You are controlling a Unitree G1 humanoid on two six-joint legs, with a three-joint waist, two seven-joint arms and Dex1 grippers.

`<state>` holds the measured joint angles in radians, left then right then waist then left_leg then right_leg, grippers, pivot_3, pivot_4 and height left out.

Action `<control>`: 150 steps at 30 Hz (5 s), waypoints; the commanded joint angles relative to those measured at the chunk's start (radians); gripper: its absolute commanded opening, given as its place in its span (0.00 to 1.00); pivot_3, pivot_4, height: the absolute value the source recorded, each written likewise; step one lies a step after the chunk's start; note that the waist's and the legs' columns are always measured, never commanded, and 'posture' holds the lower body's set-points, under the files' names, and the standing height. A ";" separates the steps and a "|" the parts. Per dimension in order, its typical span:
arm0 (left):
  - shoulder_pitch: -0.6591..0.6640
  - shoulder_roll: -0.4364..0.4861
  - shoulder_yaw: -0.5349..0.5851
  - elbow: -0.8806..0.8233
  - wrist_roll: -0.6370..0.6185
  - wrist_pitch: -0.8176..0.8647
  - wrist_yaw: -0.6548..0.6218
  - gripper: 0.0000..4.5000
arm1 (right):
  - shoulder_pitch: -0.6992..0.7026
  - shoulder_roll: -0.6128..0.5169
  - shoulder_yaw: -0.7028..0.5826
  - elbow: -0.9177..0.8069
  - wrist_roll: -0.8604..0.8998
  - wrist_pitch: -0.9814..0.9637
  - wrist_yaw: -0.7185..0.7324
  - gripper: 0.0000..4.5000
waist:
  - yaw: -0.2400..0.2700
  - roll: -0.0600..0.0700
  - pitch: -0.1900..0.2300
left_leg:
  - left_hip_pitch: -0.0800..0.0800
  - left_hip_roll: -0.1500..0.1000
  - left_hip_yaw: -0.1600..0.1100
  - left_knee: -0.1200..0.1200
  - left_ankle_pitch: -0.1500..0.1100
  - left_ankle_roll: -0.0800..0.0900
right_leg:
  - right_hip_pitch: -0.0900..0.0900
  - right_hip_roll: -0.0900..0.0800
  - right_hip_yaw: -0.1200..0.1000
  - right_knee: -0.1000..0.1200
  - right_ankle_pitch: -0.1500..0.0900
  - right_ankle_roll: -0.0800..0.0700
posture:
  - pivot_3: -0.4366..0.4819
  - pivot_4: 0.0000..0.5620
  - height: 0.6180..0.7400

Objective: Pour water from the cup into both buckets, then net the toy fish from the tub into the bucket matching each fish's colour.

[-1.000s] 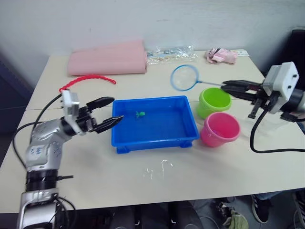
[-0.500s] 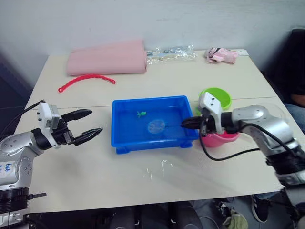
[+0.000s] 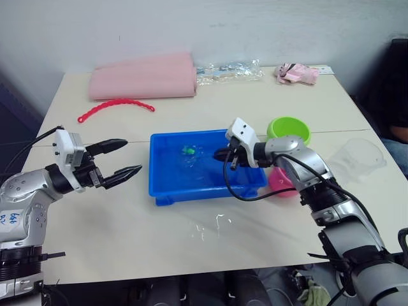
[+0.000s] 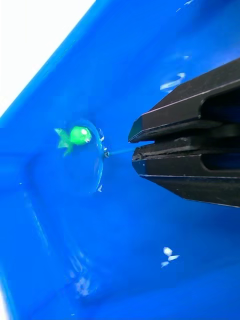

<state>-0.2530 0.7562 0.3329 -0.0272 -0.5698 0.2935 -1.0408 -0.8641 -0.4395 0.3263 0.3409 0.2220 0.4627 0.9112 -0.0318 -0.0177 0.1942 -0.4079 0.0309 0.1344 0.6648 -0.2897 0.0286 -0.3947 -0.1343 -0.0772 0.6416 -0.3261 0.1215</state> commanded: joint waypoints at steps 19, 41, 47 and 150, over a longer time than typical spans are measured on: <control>-0.083 -0.042 -0.070 -0.006 -0.021 0.004 -0.024 0.99 | 0.454 -0.181 -0.352 -0.619 0.176 -0.068 0.054 0.00 | 0.005 0.000 0.000 | 0.001 0.000 0.000 0.000 0.000 0.000 | 0.001 0.000 0.000 0.000 0.000 0.000 | 0.48 0.27 1.00; -0.265 -0.187 -0.211 0.050 -0.005 0.053 -0.026 0.99 | 0.662 -0.358 -0.707 -0.753 0.280 -0.058 -0.026 0.00 | 0.009 -0.001 0.000 | 0.001 0.000 0.000 0.001 0.000 0.001 | 0.002 0.001 0.000 -0.001 0.000 0.000 | 0.48 0.27 1.00; -0.307 -0.250 -0.233 0.078 0.036 0.013 0.028 0.99 | 0.635 -0.435 -0.767 -0.535 0.204 -0.182 -0.001 0.00 | 0.018 -0.001 0.000 | 0.002 -0.001 0.000 0.001 0.000 0.001 | 0.003 0.001 0.000 -0.005 0.000 0.001 | 0.48 0.27 1.00; 0.472 0.060 0.131 -0.321 0.061 -0.093 -0.156 1.00 | 0.783 -0.503 -0.413 -0.426 0.320 -0.587 0.535 0.98 | 0.005 0.001 0.001 | 0.004 0.001 -0.005 0.000 -0.002 -0.002 | 0.005 -0.006 -0.003 -0.006 -0.001 -0.003 | 0.48 0.27 1.00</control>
<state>0.1547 0.8635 0.3788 -0.3415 -0.6161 0.2727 -1.3308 -0.1716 -0.7613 0.1943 0.0566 0.3993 -0.2215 1.4045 -0.0268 -0.0170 0.1948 -0.4049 0.0312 0.1295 0.6644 -0.2916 0.0271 -0.3905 -0.1419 -0.0807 0.6355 -0.3269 0.1187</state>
